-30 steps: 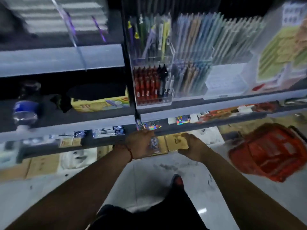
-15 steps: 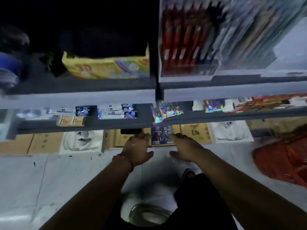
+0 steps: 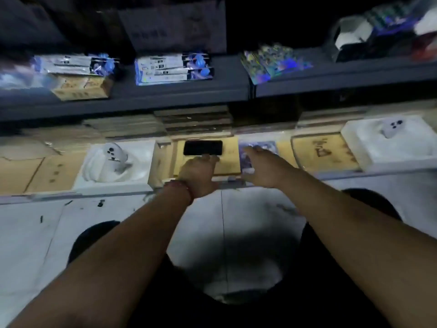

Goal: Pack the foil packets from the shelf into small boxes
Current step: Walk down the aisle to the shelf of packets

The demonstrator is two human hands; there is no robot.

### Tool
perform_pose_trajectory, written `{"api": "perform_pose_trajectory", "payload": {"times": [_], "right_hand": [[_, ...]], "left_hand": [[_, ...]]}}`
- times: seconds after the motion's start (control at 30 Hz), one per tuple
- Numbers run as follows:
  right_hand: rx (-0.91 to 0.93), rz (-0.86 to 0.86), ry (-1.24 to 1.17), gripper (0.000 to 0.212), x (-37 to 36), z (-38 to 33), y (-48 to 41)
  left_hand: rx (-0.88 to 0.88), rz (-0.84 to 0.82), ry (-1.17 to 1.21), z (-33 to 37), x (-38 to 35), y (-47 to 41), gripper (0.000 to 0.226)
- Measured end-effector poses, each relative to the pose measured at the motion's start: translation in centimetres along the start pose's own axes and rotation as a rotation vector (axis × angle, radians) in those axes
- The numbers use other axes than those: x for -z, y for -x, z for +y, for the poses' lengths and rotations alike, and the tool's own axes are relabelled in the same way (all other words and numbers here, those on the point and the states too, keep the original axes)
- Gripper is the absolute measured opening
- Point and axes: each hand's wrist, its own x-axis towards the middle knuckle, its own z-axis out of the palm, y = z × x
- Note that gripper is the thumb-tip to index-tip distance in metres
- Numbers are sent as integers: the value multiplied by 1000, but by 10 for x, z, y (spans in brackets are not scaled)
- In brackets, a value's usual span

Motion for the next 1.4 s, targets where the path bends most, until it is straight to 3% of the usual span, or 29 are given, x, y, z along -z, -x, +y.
{"api": "perform_pose_trajectory", "payload": {"times": [0.17, 0.37, 0.6, 0.77, 0.97, 1.07, 1.27, 1.4], "right_hand": [[45, 164, 39, 82, 17, -31, 55], [147, 306, 84, 82, 57, -78, 84], [216, 387, 48, 65, 98, -108, 53], [267, 467, 54, 58, 119, -120, -6], [305, 545, 106, 51, 131, -123, -83], [307, 601, 101, 48, 130, -119, -111], [293, 713, 91, 61, 121, -102, -139], [299, 667, 200, 77, 113, -94, -145]], "left_hand": [[-21, 177, -214, 3, 41, 59, 68], [44, 357, -142, 2, 96, 104, 65], [188, 494, -193, -49, 153, 115, 50], [311, 560, -257, -109, 187, 86, 59], [305, 554, -597, -203, 221, 29, 71], [347, 400, -712, -226, 241, 4, 75], [374, 144, -625, -247, 258, -27, 54], [304, 238, -570, -253, 254, -35, 36]]}}
